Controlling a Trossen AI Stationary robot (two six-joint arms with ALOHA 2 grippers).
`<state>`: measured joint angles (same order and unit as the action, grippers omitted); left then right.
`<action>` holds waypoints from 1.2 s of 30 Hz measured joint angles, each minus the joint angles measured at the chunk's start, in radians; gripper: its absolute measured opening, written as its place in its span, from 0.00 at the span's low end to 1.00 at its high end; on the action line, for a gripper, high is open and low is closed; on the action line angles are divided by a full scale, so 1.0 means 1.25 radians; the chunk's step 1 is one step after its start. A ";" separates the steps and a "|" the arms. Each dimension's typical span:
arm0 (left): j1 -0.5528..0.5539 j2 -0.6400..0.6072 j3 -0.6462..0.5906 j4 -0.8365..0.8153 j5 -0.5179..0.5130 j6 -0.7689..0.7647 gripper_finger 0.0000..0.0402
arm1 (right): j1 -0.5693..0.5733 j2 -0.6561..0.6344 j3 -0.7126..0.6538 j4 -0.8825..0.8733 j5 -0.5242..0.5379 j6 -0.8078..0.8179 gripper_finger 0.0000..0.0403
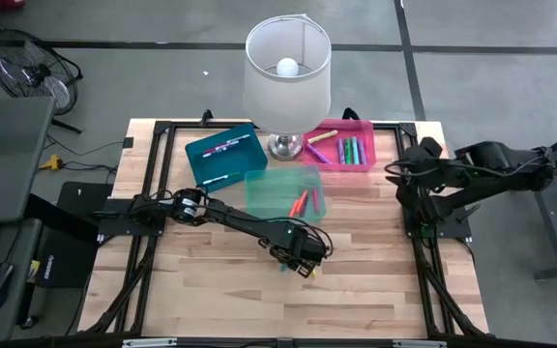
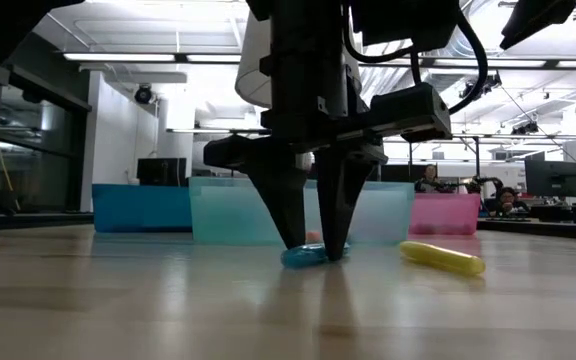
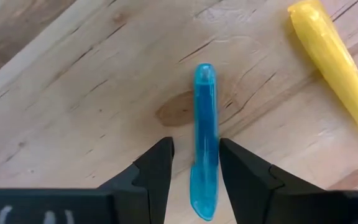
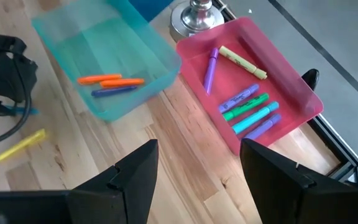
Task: Pick & Place Markers
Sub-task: Put the blue pen into the green bin
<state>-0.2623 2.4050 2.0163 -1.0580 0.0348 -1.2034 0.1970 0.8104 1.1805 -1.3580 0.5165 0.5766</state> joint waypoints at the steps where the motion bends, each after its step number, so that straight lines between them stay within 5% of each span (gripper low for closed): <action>1: 0.000 0.000 0.000 0.000 -0.004 0.000 0.33 | 0.000 -0.006 0.000 0.000 -0.001 0.000 0.54; 12: -0.001 0.000 -0.003 0.006 -0.013 0.019 0.07 | 0.000 -0.038 0.000 -0.001 -0.001 0.000 0.54; 36: 0.007 -0.032 0.011 -0.019 -0.026 0.172 0.07 | 0.000 -0.037 0.000 -0.007 0.000 -0.007 0.54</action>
<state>-0.2535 2.3653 2.0306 -1.0816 0.0027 -0.9890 0.1973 0.7643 1.1805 -1.3674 0.5163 0.5681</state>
